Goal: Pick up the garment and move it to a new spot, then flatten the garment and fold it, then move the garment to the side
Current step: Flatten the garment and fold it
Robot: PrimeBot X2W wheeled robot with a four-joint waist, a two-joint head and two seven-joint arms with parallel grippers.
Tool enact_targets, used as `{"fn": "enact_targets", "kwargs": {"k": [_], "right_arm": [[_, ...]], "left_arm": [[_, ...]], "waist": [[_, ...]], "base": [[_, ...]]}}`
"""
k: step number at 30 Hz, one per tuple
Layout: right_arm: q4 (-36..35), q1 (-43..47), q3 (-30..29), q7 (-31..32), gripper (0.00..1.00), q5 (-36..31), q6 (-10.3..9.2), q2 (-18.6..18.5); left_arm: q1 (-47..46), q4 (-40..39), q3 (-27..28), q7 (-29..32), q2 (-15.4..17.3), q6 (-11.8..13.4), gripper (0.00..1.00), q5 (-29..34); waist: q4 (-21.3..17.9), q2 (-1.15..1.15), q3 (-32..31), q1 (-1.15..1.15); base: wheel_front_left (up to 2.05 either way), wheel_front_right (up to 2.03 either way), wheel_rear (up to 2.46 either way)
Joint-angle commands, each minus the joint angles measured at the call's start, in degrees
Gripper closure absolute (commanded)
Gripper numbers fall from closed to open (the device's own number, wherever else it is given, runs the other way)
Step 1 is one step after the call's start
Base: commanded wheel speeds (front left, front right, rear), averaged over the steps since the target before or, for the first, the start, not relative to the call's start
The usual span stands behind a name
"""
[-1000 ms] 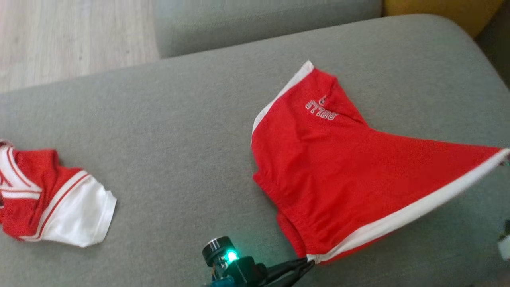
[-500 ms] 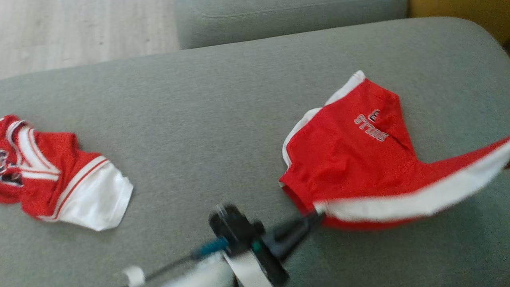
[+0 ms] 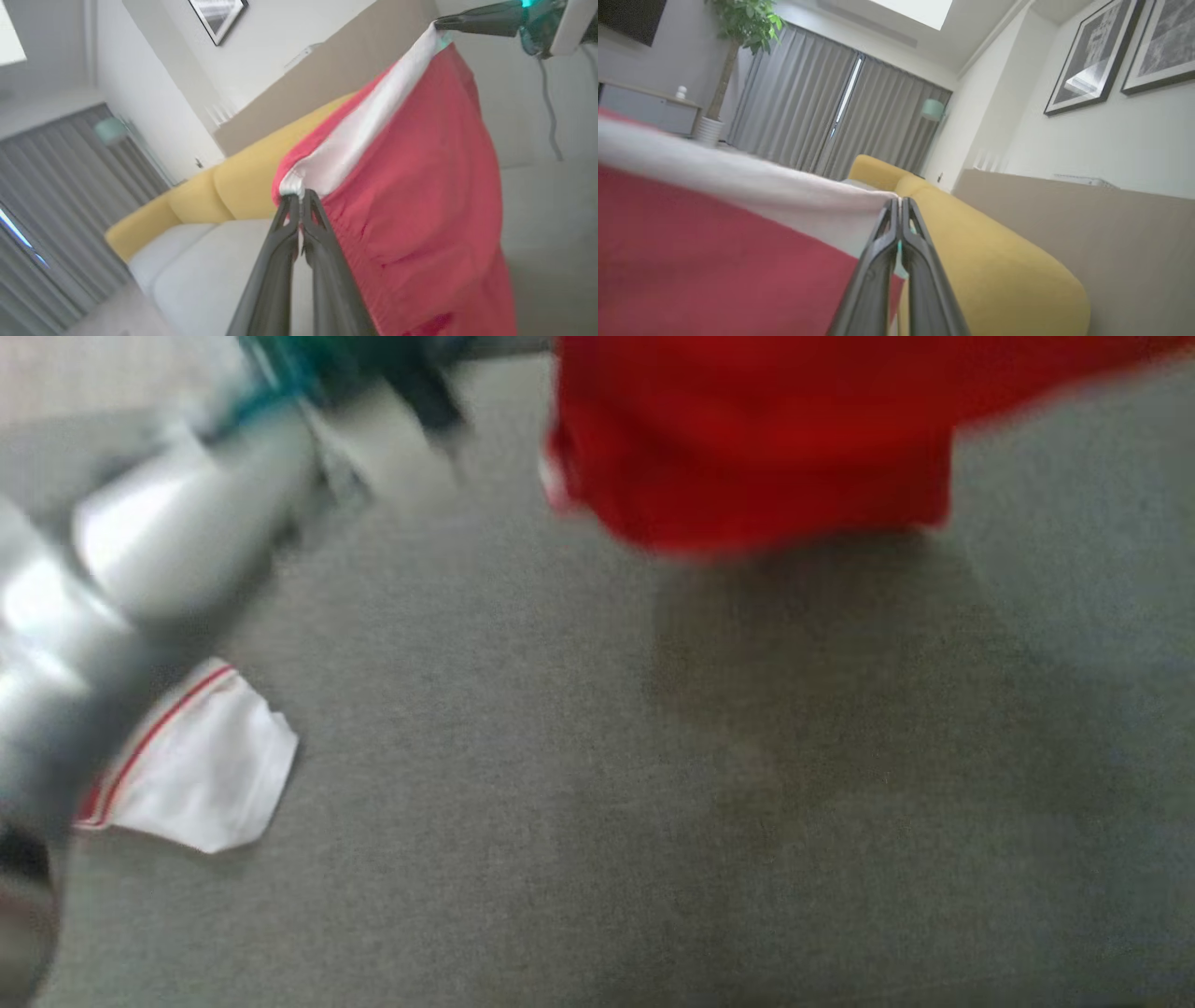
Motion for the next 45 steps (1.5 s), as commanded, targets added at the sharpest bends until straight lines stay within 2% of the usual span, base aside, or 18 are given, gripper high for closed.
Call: {"fn": "enact_targets", "kwargs": {"k": [1, 6, 11, 16, 20, 27, 31, 38, 42, 45], "right_arm": [[-0.7, -1.1, 0.8, -0.8, 1.00, 0.2, 0.37, -1.8], [6.2, -15.0, 5.7, -4.8, 1.00, -0.2, 0.37, -2.5], [5.3, -15.9, 7.3, -5.5, 1.00, 1.1, 0.37, -2.7], [0.7, -3.9, 5.9, -5.5, 1.00, 2.3, 0.37, -2.6], [-2.4, 9.7, 2.6, -5.5, 1.00, 1.9, 0.37, -2.1], [-7.9, 36.1, -3.4, -5.5, 1.00, 0.6, 0.37, 2.8], [-11.9, 47.6, -7.7, -4.4, 1.00, -0.4, 0.37, 5.1], [-23.0, 60.3, -16.4, -1.0, 1.00, -2.4, 0.37, 8.6], [-27.3, 61.0, -18.5, 0.7, 1.00, -3.0, 0.37, 9.3], [-28.9, 59.0, -19.0, 2.3, 1.00, -3.6, 0.37, 8.8]], "left_arm": [[-3.5, -0.6, 3.1, -0.2, 1.6, 0.1, 1.00, 0.8], [-11.0, 0.0, 10.0, -0.2, -0.2, 1.8, 1.00, 9.9], [-4.5, -5.4, 13.8, -0.2, -0.3, 1.5, 1.00, 14.8], [10.4, -10.4, 13.9, -0.2, -0.6, 0.8, 1.00, 16.1], [23.7, -13.5, 10.6, -0.2, -1.2, 0.3, 1.00, 16.3], [46.6, -15.2, 7.7, -0.2, 0.1, 0.3, 1.00, 15.1], [57.0, -16.4, 7.9, -0.2, 0.9, 1.5, 1.00, 14.7], [64.9, -20.2, 8.4, -0.2, 2.1, 2.4, 1.00, 14.5], [65.0, -22.0, 9.5, -0.2, 1.5, 2.4, 1.00, 13.5], [63.5, -22.7, 11.1, -0.2, -0.7, 1.8, 1.00, 11.1]], "waist": [[-2.0, 0.00, 4.0, -0.02], [-2.6, 0.00, 7.5, -0.02], [-2.0, 0.00, 7.8, -0.02], [-1.5, 0.00, 6.1, -0.02], [-1.5, 0.00, 3.8, -0.02], [-2.9, 0.00, -2.9, -0.02], [-3.3, 0.00, -6.1, -0.02], [-1.2, 0.00, -9.0, -0.02], [0.0, 0.00, -8.4, -0.02], [1.7, 0.00, -7.0, -0.02]], "base": [[0.00, 0.00, 0.00], [0.00, 0.00, 0.00], [0.00, 0.00, 0.00], [0.00, 0.00, 0.00], [0.00, 0.00, 0.00], [0.00, 0.00, 0.00], [0.00, 0.00, 0.00], [0.00, 0.00, 0.00], [0.00, 0.00, 0.00], [0.00, 0.00, 0.00]]}}
